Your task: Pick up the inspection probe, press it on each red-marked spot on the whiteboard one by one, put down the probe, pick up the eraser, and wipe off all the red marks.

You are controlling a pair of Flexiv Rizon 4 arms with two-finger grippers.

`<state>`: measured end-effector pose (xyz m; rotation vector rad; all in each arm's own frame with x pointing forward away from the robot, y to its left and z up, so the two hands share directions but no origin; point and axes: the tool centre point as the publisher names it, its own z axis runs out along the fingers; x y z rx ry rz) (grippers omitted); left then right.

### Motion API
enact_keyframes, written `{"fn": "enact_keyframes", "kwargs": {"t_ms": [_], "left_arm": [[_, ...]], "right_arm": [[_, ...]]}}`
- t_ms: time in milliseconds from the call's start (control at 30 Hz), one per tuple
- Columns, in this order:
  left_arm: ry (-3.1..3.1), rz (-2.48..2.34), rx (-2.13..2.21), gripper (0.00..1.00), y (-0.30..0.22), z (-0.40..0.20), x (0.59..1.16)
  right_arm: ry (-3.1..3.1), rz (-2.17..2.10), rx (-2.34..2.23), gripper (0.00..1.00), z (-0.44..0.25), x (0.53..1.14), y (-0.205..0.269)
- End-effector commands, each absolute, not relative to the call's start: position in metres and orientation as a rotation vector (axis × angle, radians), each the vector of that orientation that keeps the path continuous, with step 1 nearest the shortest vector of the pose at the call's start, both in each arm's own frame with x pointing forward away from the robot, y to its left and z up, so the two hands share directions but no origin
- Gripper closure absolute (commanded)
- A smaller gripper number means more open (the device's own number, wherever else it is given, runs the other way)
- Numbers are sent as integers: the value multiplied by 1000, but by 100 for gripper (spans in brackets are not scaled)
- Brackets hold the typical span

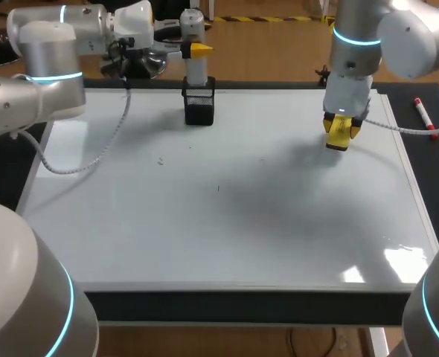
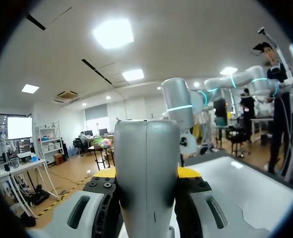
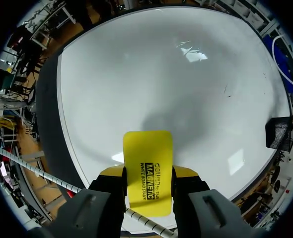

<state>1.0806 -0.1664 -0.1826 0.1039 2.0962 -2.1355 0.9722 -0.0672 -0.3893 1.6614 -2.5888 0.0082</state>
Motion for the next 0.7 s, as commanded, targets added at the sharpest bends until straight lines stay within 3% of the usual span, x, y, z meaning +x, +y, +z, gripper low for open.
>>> {"fn": "enact_keyframes", "kwargs": {"t_ms": [33, 700], "left_arm": [[2102, -2104, 83, 100, -155, -174, 1064], [2080, -2023, -37, 100, -103, -177, 998]], "right_arm": [[-2587, 13, 1663, 100, -388, 972, -68], [-2587, 13, 1663, 100, -388, 972, -68]]}}
